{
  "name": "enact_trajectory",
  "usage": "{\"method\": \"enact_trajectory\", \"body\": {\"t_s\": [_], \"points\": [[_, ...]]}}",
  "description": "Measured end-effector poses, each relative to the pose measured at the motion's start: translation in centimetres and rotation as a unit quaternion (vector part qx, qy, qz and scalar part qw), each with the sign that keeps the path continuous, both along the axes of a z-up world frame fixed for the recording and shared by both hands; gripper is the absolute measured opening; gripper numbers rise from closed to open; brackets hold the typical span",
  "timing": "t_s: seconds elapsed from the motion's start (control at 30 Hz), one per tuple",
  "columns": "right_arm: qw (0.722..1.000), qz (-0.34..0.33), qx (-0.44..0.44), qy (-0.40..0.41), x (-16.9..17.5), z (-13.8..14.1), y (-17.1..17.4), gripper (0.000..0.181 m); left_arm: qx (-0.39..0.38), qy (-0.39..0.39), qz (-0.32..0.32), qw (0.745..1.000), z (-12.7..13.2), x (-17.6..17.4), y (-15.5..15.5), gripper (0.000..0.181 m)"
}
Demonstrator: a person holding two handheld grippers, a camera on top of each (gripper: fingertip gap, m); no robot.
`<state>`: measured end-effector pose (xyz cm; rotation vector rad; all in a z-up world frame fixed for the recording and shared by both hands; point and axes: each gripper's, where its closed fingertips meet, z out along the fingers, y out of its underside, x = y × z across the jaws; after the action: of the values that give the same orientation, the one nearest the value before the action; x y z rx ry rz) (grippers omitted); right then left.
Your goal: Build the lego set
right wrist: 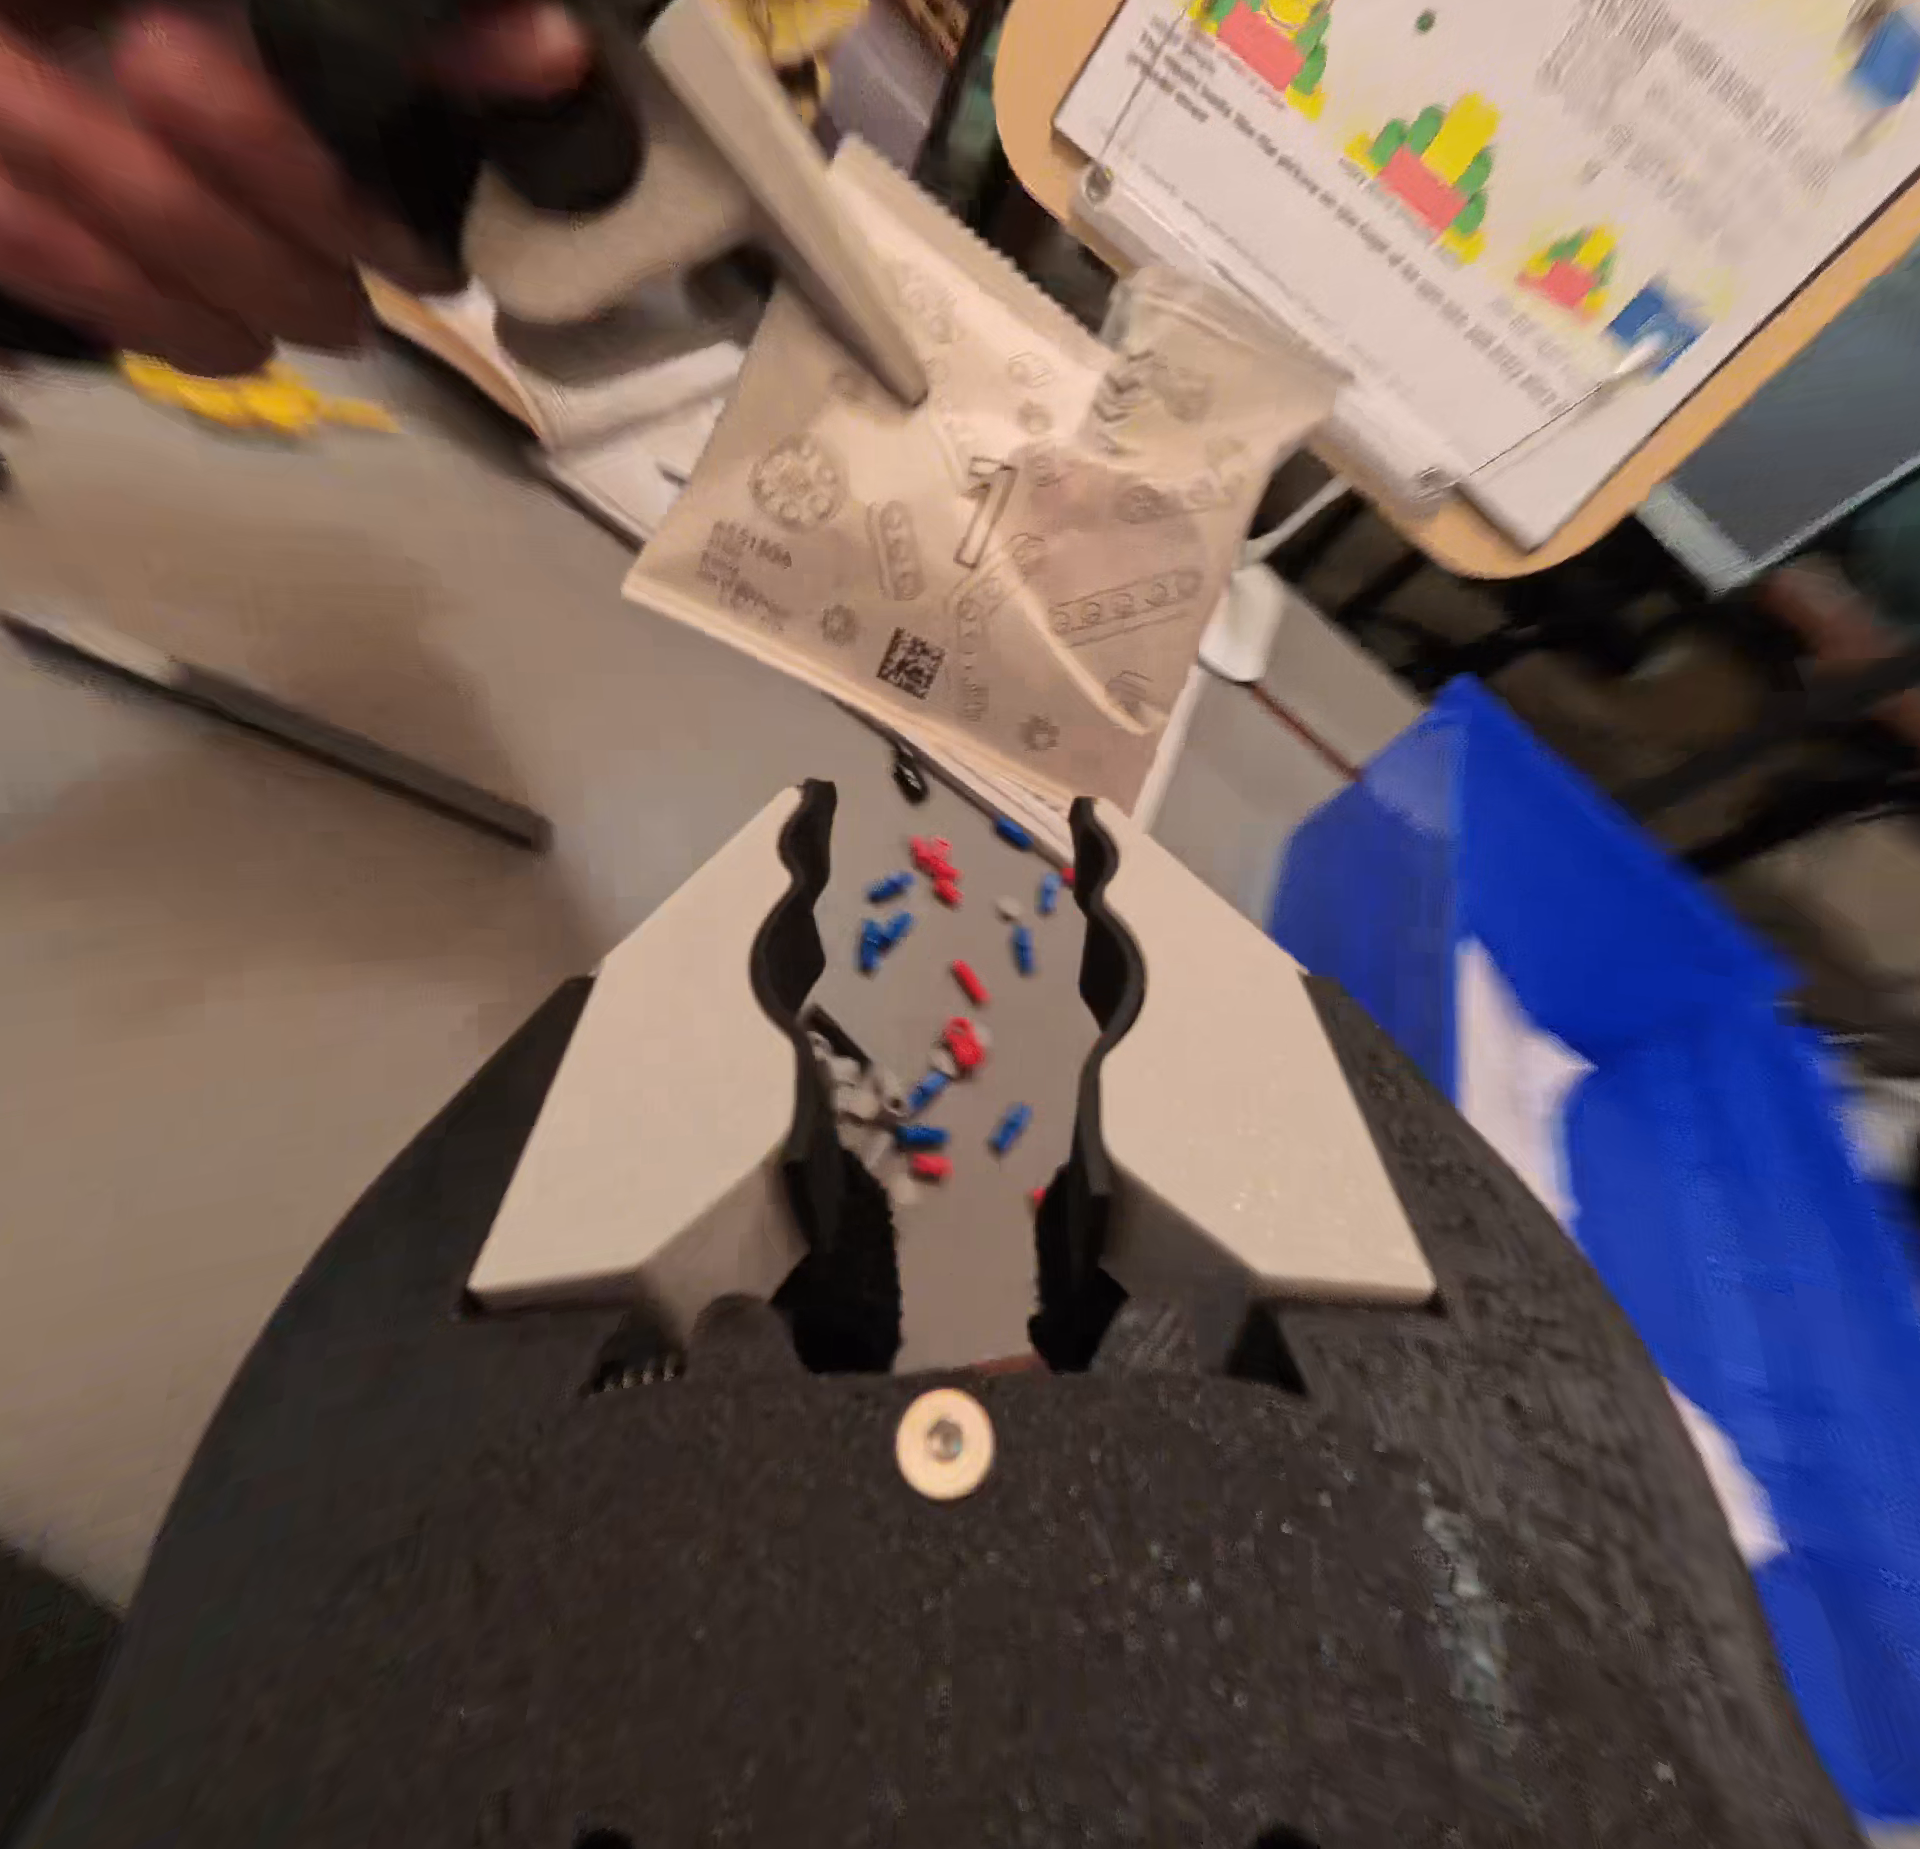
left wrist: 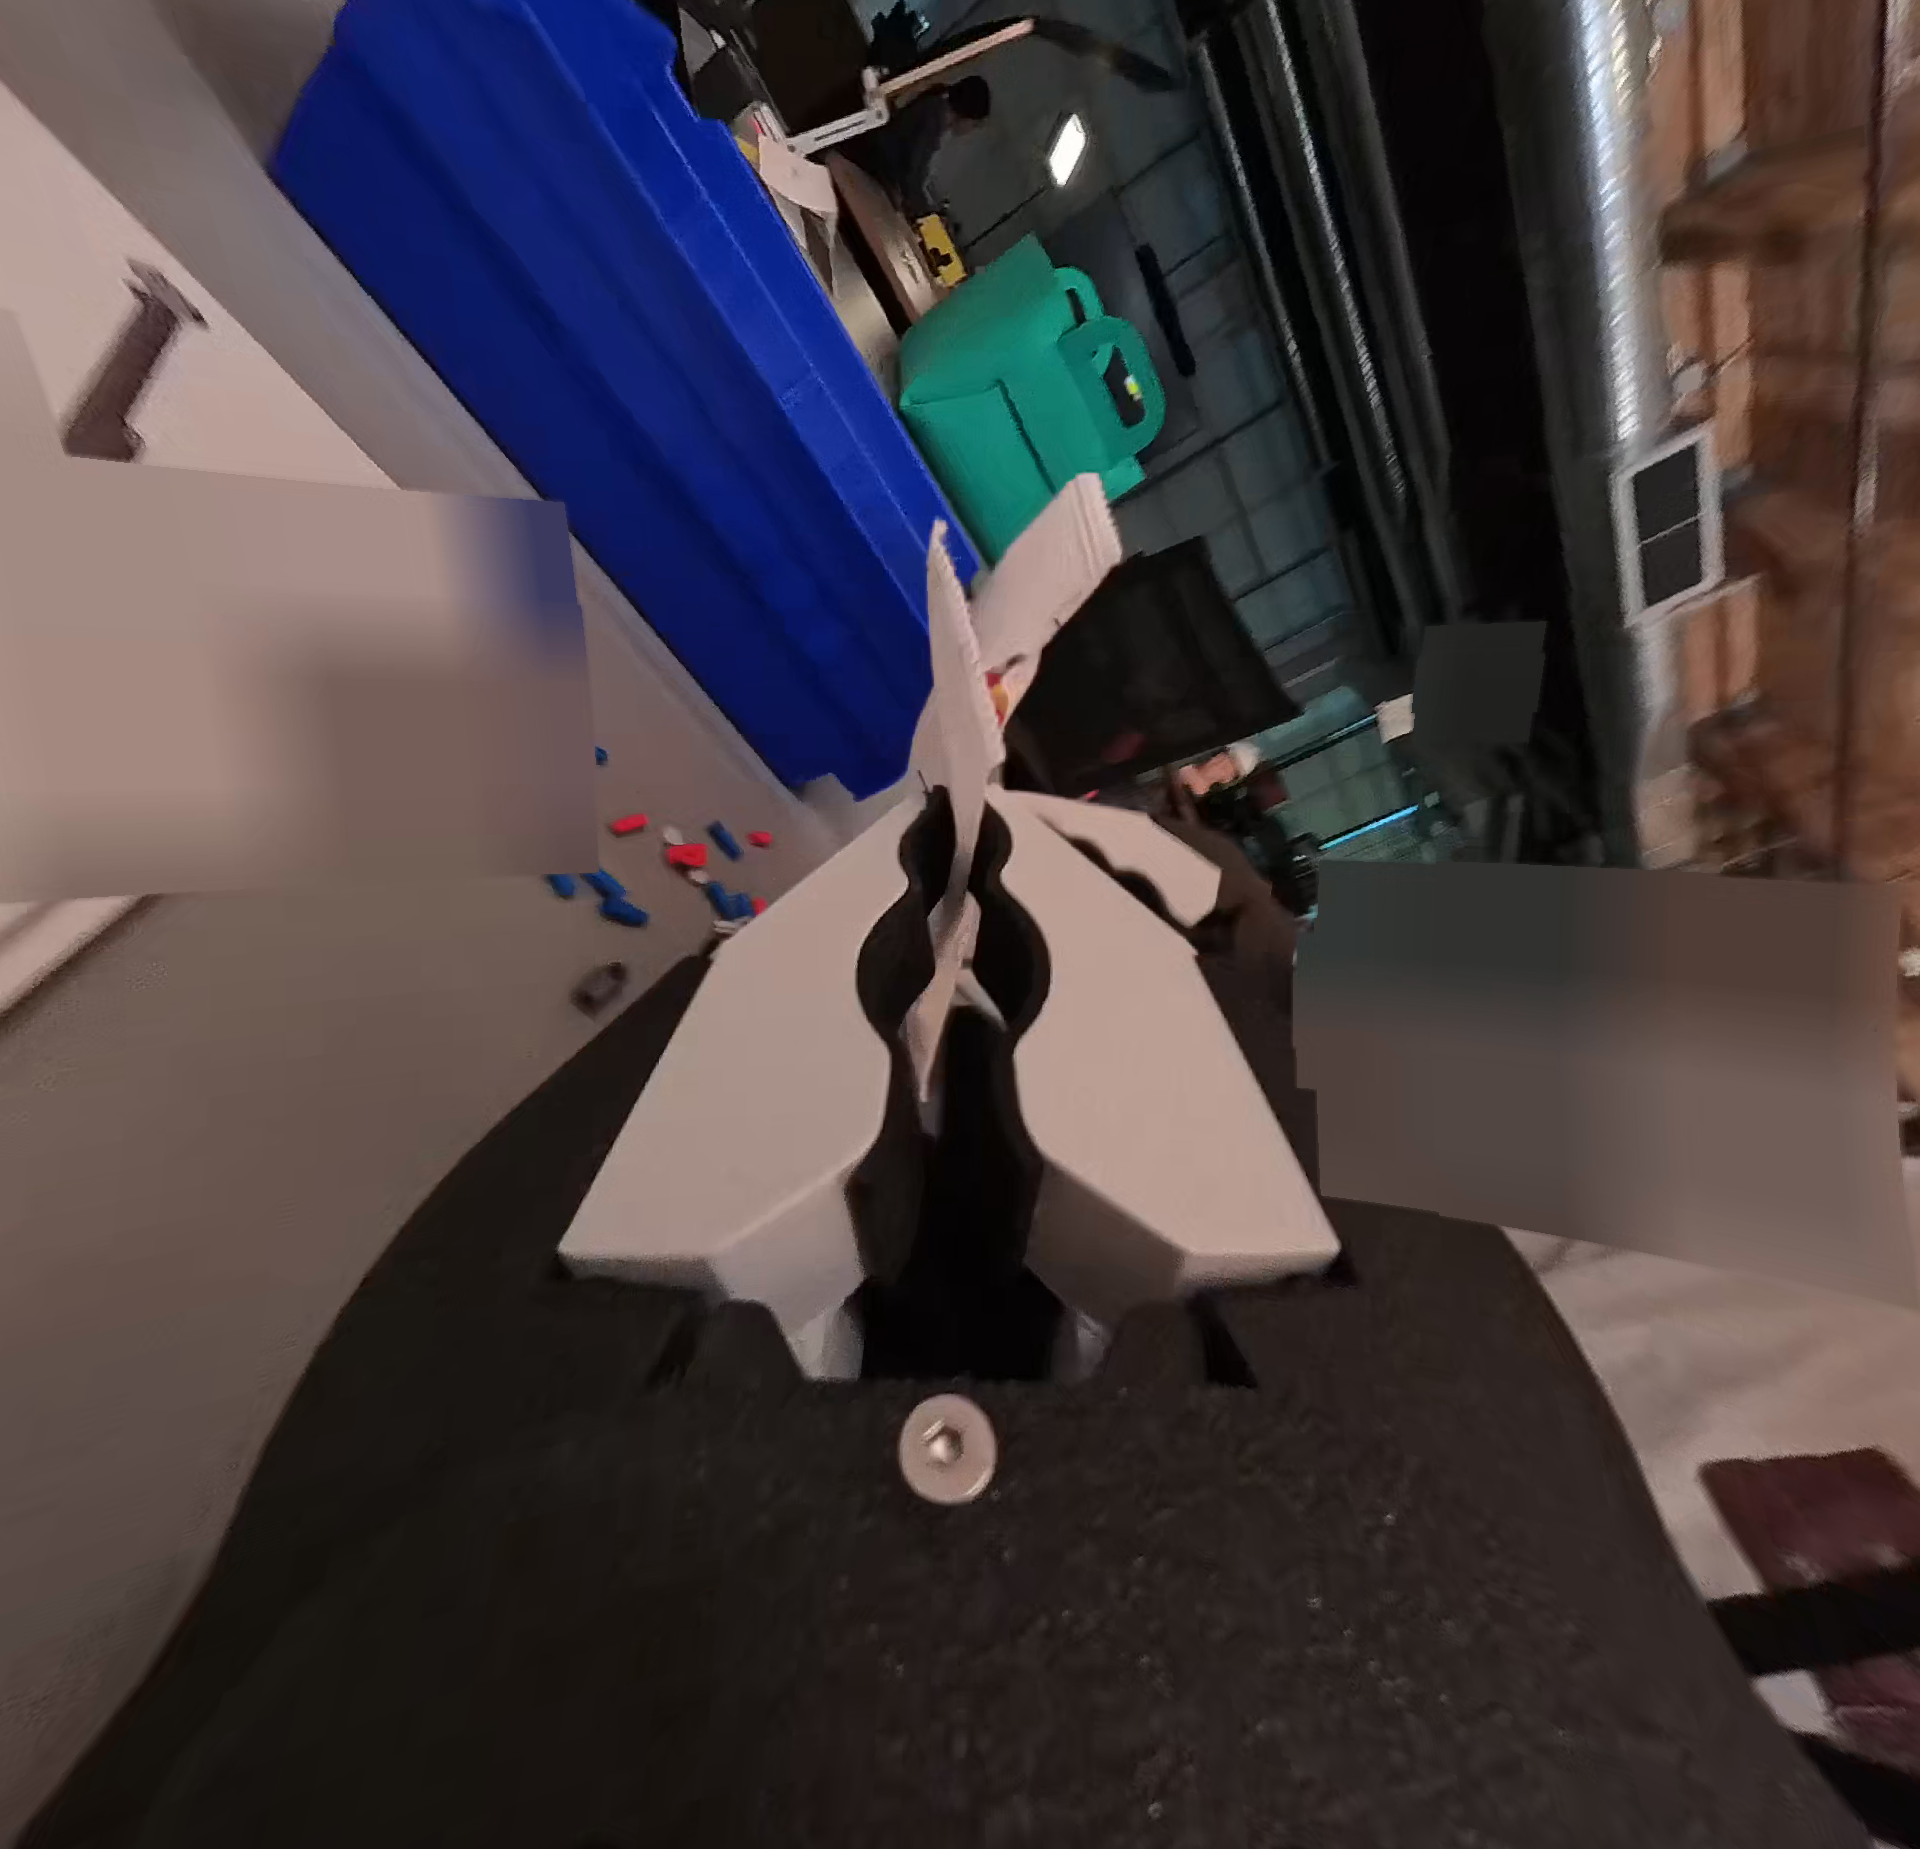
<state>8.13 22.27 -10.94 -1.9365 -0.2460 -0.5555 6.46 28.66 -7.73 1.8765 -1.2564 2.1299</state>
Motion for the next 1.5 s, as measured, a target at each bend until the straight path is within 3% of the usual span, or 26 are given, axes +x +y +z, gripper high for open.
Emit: {"method": "enact_trajectory", "body": {"t_s": [0.03,0.2,0.37,0.53,0.63,0.7,0.8,0.9,1.0,1.1,1.23,1.5], "points": [[0.998,-0.007,-0.009,-0.057,-0.2,-0.1,-0.1,0.047,-0.025,0.010,0.000,1.000,-0.2,0.3,-0.3,0.000],[0.973,-0.045,-0.027,-0.224,0.1,-0.5,-0.3,0.035,-0.111,0.036,-0.008,0.993,-0.9,1.3,-1.9,0.000],[0.956,-0.044,-0.029,-0.288,0.6,-0.6,-0.8,0.007,-0.120,0.069,-0.015,0.990,-2.4,1.7,-3.0,0.000],[0.967,-0.029,-0.060,-0.245,0.6,-2.2,-1.2,0.001,0.003,0.081,-0.008,0.997,-4.4,2.1,-3.0,0.000],[0.983,0.007,-0.092,-0.159,-0.5,-4.2,-1.3,0.004,0.101,0.047,-0.018,0.994,-4.4,2.1,-3.3,0.000],[0.992,0.034,-0.098,-0.072,-1.3,-4.6,-1.7,0.034,0.142,0.029,-0.029,0.989,-4.0,2.0,-3.1,0.000],[0.995,0.062,-0.065,0.040,-1.3,-1.9,-2.3,0.054,0.192,-0.005,-0.072,0.979,-3.0,1.4,-3.1,0.000],[0.995,0.054,-0.038,0.073,1.2,2.3,-2.3,0.054,0.245,-0.034,-0.107,0.963,-2.4,0.8,-3.1,0.000],[0.981,0.106,-0.100,0.127,1.1,2.4,-1.1,0.054,0.301,-0.069,-0.142,0.940,-2.0,0.3,-3.6,0.000],[0.968,0.155,-0.161,0.113,0.7,0.8,-0.2,0.027,0.336,-0.089,-0.154,0.925,-1.8,0.3,-3.6,0.000],[0.968,0.155,-0.190,0.051,0.8,-0.8,0.7,0.006,0.342,-0.085,-0.148,0.924,-1.9,0.4,-3.2,0.000],[0.981,0.111,-0.148,-0.055,-0.1,-1.1,1.1,0.003,0.273,-0.011,-0.069,0.960,-3.2,2.2,-0.8,0.000]]}}
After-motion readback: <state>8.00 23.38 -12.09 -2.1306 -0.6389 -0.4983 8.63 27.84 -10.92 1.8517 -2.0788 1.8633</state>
